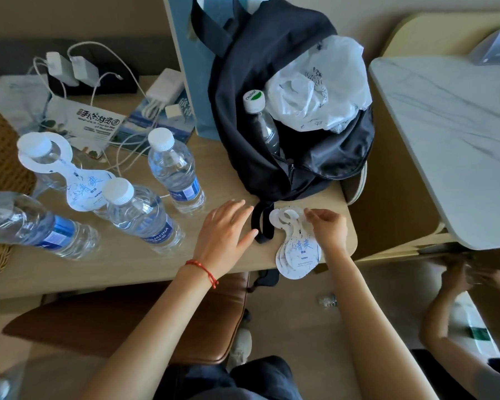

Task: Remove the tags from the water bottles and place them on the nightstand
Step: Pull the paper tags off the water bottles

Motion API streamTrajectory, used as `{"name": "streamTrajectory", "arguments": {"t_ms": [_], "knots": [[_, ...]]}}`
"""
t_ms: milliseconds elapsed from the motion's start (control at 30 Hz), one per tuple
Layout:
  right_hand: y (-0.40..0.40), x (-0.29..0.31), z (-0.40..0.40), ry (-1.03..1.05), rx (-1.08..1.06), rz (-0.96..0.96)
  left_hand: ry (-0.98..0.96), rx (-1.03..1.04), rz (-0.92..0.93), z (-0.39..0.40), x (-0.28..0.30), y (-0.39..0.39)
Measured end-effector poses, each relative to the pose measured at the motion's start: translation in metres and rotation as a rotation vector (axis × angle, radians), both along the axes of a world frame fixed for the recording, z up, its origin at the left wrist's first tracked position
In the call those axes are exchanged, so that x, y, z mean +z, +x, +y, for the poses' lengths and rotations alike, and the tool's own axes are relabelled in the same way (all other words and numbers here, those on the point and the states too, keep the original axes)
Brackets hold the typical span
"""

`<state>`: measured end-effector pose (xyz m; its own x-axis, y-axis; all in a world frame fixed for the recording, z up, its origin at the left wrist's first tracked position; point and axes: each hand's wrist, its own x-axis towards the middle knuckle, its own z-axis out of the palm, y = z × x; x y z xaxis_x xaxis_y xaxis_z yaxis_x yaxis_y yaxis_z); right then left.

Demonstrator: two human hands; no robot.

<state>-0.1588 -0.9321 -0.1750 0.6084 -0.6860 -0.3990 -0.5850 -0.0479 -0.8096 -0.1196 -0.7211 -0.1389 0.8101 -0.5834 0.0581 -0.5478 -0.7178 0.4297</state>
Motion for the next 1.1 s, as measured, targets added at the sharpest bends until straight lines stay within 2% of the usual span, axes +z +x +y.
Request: {"name": "streamTrajectory", "arguments": {"t_ms": [233,433,800,1100], "knots": [[-0.009,0.011,0.006,-0.077,0.055,-0.016,-0.009,0.003,-0.022,0.003,0.004,-0.002],[-0.021,0.038,0.032,-0.179,0.200,-0.073,-0.040,0.008,-0.069,0.013,0.017,-0.009],[-0.033,0.111,0.089,-0.609,0.457,-0.318,-0.138,0.037,-0.223,0.046,0.065,-0.024],[-0.026,0.151,0.125,-0.669,0.531,-0.462,-0.152,0.097,-0.334,0.079,0.103,-0.032]]}}
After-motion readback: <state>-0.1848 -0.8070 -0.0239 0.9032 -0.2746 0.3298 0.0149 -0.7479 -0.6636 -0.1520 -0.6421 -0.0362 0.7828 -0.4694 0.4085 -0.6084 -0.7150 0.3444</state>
